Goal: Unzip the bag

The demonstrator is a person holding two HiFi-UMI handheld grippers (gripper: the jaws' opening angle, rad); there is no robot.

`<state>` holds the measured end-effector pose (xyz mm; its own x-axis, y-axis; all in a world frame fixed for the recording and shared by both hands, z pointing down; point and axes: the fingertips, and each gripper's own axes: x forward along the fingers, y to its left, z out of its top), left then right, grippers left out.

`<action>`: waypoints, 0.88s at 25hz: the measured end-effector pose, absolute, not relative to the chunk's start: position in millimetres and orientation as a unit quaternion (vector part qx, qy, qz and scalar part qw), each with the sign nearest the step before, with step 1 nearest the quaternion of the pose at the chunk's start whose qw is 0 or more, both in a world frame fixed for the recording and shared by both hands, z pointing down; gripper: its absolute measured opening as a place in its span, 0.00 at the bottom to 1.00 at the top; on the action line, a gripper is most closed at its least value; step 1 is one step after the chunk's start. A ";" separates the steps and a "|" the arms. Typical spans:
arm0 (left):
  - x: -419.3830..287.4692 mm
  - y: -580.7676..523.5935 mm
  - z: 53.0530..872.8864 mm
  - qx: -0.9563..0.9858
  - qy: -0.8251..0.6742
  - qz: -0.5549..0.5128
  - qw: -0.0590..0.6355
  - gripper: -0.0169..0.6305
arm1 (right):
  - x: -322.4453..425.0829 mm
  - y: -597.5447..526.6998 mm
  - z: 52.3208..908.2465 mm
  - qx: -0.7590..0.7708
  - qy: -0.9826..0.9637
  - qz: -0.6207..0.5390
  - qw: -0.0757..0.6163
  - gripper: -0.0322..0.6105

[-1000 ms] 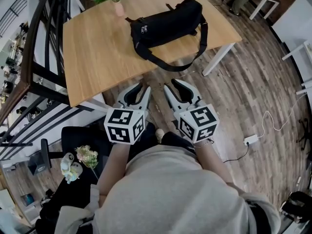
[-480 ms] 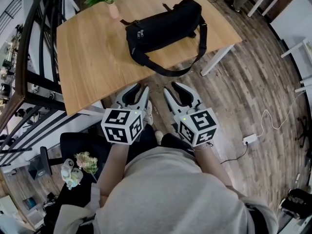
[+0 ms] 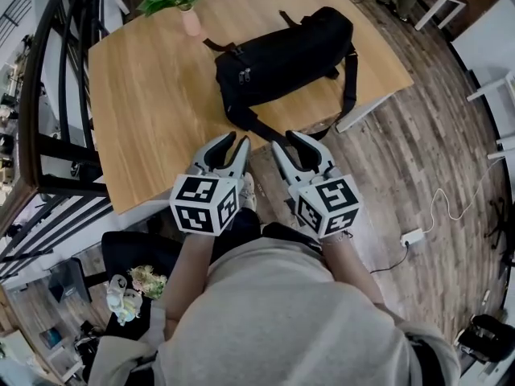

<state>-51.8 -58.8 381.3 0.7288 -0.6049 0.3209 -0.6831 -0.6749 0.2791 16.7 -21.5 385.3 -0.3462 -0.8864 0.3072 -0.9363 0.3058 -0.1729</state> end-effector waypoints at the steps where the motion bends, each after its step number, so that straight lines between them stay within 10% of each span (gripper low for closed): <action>1: -52.9 -69.7 381.2 0.909 -0.354 0.099 0.196 0.19 | 15.8 -32.5 385.1 0.566 -0.805 0.162 0.079 0.23; 22: -49.7 -195.4 414.9 0.908 -0.312 0.131 0.246 0.26 | 7.0 -159.5 395.1 0.564 -0.801 0.121 0.157 0.24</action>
